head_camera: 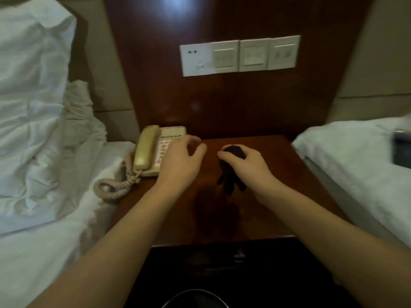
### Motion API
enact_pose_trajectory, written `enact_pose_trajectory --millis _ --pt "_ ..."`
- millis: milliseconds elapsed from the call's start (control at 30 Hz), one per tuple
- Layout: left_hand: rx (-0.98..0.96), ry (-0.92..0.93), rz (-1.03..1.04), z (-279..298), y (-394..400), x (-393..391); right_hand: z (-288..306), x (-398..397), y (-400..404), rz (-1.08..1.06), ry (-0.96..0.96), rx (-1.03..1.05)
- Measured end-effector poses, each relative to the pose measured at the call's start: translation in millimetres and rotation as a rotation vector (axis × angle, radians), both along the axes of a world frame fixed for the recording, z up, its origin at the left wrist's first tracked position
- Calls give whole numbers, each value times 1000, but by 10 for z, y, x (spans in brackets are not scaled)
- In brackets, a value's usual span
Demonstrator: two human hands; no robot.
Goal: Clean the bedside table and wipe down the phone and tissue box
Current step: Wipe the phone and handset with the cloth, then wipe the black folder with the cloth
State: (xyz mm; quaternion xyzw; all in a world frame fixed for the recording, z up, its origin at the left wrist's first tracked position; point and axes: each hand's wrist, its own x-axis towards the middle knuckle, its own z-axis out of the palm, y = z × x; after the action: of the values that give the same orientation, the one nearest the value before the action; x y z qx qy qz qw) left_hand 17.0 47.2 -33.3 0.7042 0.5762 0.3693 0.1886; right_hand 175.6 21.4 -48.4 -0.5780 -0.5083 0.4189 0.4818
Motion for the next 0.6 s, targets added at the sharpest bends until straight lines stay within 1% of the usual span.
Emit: enact_pose_trajectory --millis 33,133,267,400,533,600 --pt "-25 5 -62 13 -151 142 30 172 -180 10 -18 5" --pt "-65 101 -176 -30 -556 538 14 764 -740 -18 -96 11" --pt "-91 134 -313 -120 -938 1143 -158 1587 -1438 -210 -105 16" --pt "-119 48 -407 -241 -1153 1935 -141 2407 -1937 -424 -101 8" --pt "-177 -61 -523 -329 -1187 2801 -170 2955 -2080 -566 -36 36" --pt "-194 -93 -565 -344 -1139 3228 -227 3103 -2099 -597 4 48"
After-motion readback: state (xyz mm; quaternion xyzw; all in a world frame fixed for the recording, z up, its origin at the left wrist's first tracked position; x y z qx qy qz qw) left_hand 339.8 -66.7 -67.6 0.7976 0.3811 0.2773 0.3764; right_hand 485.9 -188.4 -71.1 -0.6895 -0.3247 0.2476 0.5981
